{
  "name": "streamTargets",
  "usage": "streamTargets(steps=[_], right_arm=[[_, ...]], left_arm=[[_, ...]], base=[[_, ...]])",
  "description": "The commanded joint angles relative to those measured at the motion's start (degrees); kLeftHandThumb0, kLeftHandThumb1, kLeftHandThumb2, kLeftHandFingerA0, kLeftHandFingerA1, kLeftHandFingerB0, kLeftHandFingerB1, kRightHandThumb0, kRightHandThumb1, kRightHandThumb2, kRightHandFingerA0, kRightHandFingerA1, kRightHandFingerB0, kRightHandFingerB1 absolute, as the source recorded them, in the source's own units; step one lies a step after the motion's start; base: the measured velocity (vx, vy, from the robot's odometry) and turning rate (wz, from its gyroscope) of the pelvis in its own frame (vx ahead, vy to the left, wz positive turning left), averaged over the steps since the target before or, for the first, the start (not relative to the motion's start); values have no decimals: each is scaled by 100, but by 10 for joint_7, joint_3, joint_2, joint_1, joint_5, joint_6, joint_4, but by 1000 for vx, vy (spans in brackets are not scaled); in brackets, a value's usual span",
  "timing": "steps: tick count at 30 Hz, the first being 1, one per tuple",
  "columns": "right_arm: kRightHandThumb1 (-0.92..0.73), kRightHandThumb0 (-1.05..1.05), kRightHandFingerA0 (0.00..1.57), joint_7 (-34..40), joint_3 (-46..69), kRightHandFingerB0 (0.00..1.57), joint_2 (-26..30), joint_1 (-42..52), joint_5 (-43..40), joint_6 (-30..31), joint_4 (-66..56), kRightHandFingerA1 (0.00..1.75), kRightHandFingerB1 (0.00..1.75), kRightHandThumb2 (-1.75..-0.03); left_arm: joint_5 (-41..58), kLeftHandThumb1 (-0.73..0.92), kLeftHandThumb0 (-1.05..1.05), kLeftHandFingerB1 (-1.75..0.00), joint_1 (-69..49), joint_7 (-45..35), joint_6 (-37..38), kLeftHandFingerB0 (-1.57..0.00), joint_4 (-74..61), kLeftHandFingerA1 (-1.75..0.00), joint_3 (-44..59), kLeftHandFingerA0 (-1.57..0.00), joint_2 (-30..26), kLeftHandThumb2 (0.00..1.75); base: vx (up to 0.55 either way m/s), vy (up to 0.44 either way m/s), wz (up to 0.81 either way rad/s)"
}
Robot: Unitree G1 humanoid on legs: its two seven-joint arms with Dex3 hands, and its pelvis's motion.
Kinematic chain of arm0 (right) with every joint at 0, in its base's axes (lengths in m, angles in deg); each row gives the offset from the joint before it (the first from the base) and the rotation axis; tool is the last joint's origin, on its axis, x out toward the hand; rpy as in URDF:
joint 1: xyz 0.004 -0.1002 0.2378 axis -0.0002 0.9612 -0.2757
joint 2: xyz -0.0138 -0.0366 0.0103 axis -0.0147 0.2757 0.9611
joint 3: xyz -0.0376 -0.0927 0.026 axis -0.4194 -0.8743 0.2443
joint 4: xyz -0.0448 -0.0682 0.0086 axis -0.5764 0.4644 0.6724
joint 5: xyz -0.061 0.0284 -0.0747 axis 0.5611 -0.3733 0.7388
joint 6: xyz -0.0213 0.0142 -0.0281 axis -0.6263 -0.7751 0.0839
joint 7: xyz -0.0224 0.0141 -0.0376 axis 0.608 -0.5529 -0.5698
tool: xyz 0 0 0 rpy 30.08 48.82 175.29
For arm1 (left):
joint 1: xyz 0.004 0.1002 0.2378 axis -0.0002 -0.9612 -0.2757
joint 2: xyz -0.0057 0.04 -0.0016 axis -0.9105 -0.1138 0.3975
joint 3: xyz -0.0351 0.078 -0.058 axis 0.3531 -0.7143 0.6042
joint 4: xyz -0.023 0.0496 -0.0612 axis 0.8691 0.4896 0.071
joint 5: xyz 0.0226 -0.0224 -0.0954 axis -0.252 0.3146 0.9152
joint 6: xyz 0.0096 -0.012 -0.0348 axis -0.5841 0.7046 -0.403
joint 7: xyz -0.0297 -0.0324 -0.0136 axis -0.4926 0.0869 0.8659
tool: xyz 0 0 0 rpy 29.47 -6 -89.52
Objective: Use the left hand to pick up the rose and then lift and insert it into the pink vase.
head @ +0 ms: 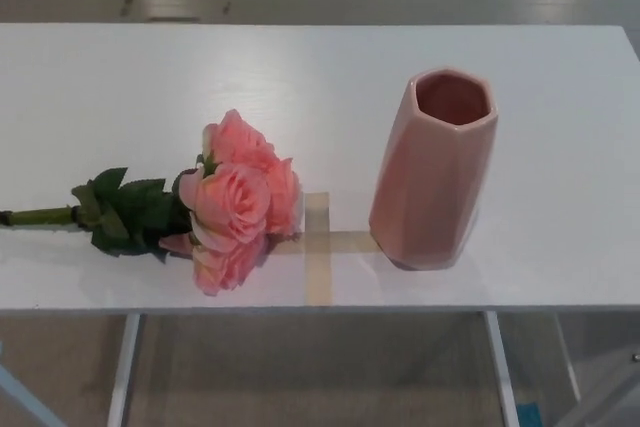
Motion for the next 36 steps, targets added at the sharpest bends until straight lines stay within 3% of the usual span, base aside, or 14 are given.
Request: streamTargets(steps=[1,11,12,15,16,17,20,23,24,28,31,32,34,36], right_arm=[[-61,-13,59,14,2,47,0,-3,-9,-35,12,51,44,-57],[-61,-13,59,12,-1,47,1,-2,-12,-41,21,51,44,-57],[-61,-13,57,13,-2,47,1,-1,-11,-43,21,50,43,-57],[-61,-13,57,13,-5,46,0,6,-9,-49,23,50,43,-57],[-61,-13,56,14,-7,46,-2,9,-7,-50,22,49,43,-57],[-61,-13,56,15,-8,46,-2,9,-7,-51,22,49,43,-57],[-61,-13,56,15,-12,47,-4,10,-8,-51,24,49,43,-57],[-61,-13,57,18,-15,47,-3,8,-6,-50,25,49,43,-57],[-61,-13,58,18,-16,47,-3,7,-5,-49,26,50,43,-57],[-61,-13,58,16,-18,47,-3,8,-7,-50,24,50,43,-57],[-61,-13,58,16,-19,47,-4,8,-7,-50,23,50,43,-57],[-61,-12,58,16,-19,47,-4,8,-8,-51,23,50,44,-57],[-61,-12,59,14,-17,47,-5,6,-12,-51,22,50,44,-57],[-61,-12,59,15,-17,47,-5,5,-12,-50,21,50,44,-57]], left_arm=[[20,59,-7,-34,-7,-9,24,-36,14,-39,4,-46,-1,57],[31,58,-6,-32,-13,-33,35,-30,19,-39,3,-42,-5,57],[32,56,-8,-29,-15,-41,38,-21,13,-37,1,-34,-6,57],[31,54,-9,-26,-50,-73,67,-12,-49,-32,-8,-21,-10,56],[31,57,-8,-49,-71,-86,88,0,-74,-49,-10,0,-13,97],[31,50,-11,-15,-86,-96,100,-8,-97,-29,-12,-9,-14,62],[27,38,-20,-18,-165,-126,179,0,-203,-19,-15,0,-24,68],[40,42,-22,-14,-220,-152,209,0,-292,-9,-8,0,-30,58],[46,26,-31,-12,-246,-157,214,0,-339,-14,-2,0,-32,63],[77,27,-36,-9,-304,-165,203,0,-475,-15,29,0,-35,62],[81,27,-36,-9,-315,-167,195,0,-502,-15,36,0,-34,62],[100,29,-45,0,-327,-171,191,0,-558,-11,52,0,-42,60],[135,31,-47,0,-351,-177,182,0,-680,-12,88,0,-59,62],[140,32,-48,0,-355,-178,176,0,-714,-12,98,0,-63,63]], base=[[0,0,0],[0,0,0],[0,0,0],[0,0,0],[0,0,0],[0,0,0],[0,0,0],[0,0,0],[0,0,0],[0,0,0],[0,0,0],[0,0,0],[0,0,0],[0,0,0]])
